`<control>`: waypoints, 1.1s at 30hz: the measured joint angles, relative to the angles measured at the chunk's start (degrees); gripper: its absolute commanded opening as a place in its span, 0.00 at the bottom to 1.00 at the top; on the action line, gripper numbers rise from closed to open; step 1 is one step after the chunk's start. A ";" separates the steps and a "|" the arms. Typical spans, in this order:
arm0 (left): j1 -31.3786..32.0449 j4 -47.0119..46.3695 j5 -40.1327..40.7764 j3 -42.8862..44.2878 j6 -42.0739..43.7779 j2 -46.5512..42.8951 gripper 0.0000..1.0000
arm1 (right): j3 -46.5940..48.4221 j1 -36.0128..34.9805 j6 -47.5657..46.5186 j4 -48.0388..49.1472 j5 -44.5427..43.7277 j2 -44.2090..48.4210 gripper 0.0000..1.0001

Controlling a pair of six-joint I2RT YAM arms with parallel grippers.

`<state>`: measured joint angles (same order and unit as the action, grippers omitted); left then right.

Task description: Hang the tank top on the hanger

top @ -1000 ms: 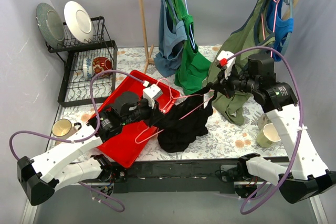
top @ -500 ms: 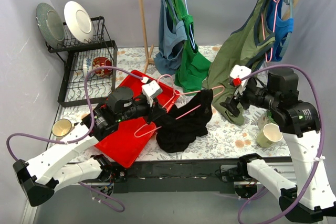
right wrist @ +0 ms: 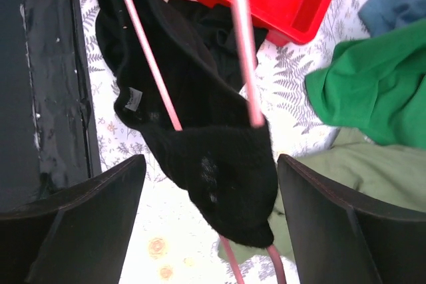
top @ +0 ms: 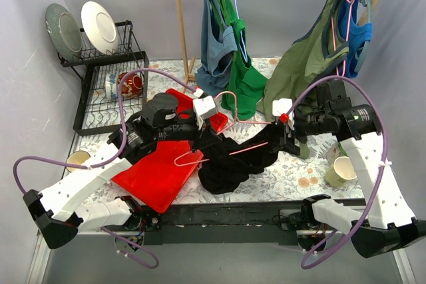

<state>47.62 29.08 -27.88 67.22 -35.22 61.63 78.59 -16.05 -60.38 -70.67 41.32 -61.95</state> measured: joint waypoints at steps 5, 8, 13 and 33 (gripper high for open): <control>0.00 0.94 -1.68 2.51 1.01 2.56 0.00 | -2.19 -0.20 -3.91 -2.01 1.75 2.03 0.56; 0.02 1.05 -2.19 3.72 1.46 3.63 0.00 | -3.67 -0.50 -5.03 -2.71 2.38 2.34 0.13; 0.66 1.53 -4.52 5.51 3.21 4.39 0.00 | -4.68 -0.44 -2.01 -1.66 0.57 3.39 0.01; -0.20 -4.33 16.59 2.08 2.34 -6.23 0.98 | -19.45 13.27 22.67 10.32 -28.04 24.02 0.01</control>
<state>47.42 24.75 -11.29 69.30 -32.88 55.40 59.13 -2.79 -37.71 -60.36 13.28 -37.93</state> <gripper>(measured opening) 0.981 0.090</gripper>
